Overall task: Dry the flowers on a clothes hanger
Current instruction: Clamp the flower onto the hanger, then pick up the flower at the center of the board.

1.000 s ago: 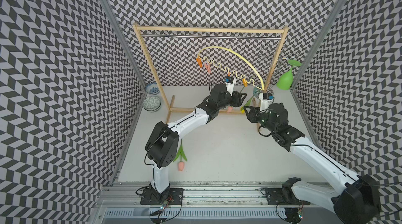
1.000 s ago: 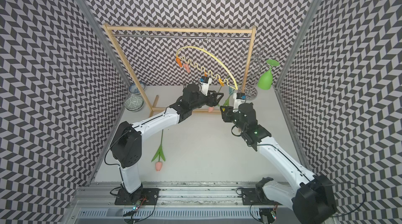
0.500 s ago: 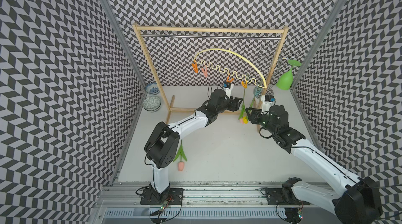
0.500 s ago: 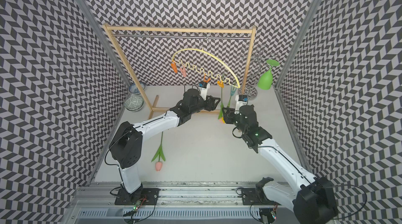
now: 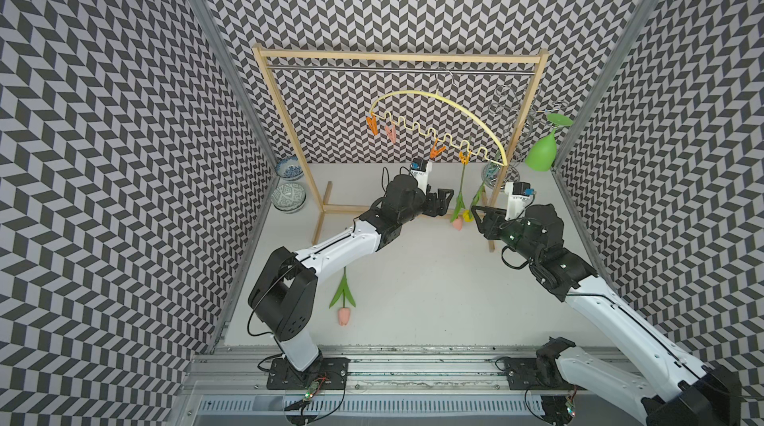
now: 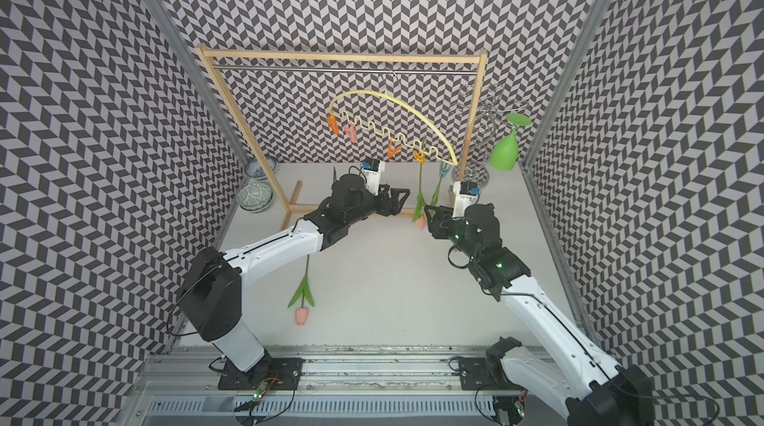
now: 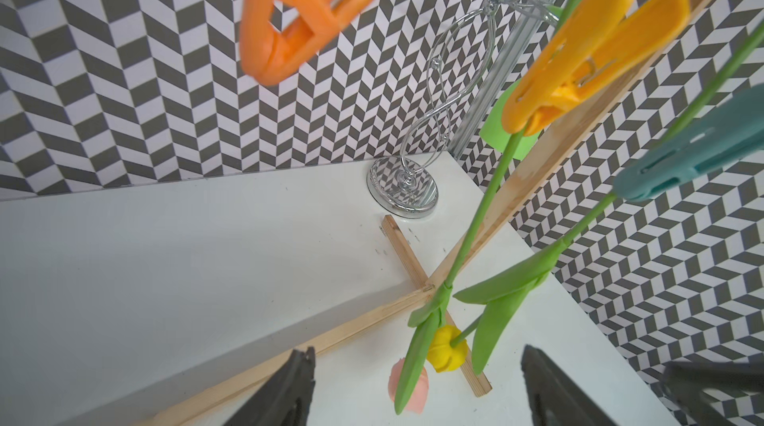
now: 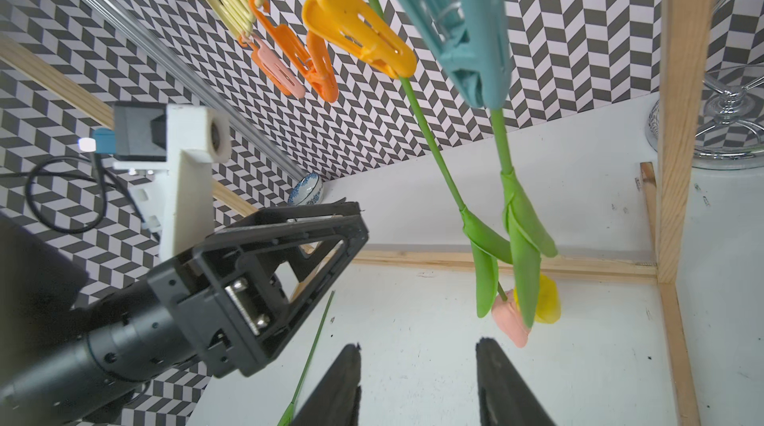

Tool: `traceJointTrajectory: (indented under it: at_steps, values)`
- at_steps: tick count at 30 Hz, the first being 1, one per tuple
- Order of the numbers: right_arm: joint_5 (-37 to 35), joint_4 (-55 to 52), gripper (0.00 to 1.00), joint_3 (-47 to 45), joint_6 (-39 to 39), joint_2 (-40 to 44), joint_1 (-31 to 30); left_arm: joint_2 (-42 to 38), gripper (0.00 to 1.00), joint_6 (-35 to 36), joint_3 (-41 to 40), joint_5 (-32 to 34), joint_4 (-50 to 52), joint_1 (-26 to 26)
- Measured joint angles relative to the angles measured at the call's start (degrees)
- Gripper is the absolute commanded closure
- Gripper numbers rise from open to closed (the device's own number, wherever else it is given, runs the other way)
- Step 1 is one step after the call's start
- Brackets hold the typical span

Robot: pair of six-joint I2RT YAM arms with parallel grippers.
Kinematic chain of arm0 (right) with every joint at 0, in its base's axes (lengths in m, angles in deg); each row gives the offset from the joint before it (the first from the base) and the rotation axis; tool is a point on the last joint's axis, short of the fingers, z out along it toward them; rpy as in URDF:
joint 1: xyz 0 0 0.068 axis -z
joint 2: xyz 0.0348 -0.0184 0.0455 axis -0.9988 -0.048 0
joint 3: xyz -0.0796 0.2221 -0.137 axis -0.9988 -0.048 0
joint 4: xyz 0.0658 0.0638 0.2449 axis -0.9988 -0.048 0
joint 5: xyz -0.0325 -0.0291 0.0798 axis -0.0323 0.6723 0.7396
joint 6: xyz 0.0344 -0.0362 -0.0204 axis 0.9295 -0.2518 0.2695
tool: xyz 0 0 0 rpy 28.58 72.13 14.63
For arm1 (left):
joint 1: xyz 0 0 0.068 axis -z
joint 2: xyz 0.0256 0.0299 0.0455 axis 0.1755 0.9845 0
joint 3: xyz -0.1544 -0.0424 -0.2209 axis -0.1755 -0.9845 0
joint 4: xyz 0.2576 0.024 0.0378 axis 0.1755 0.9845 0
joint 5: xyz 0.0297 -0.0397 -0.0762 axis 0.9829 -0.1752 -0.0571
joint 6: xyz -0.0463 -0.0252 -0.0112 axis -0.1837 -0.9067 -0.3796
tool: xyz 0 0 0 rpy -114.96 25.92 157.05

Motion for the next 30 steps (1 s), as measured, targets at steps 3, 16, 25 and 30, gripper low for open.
traceJointTrajectory:
  at_steps: [3, 16, 25, 30]
  values:
    - [0.8, -4.0, 0.47, 2.2, -0.5, 0.7, 0.0, -5.4, 0.14, -0.2, -4.5, 2.2, 1.1, -0.5]
    - [1.3, -11.4, 0.45, 13.2, -2.4, 2.4, -9.1, -29.0, 0.09, -12.2, -35.1, 10.6, 3.4, -19.3]
    - [-7.0, -7.3, 0.47, 15.7, -1.7, -8.6, -28.9, -26.4, 0.09, -19.6, -47.6, 9.2, 0.8, -29.8]
    - [-9.4, -2.1, 0.48, 15.6, -0.7, -21.0, -33.6, -24.2, 0.08, -19.8, -46.2, 9.2, 1.8, -32.3]
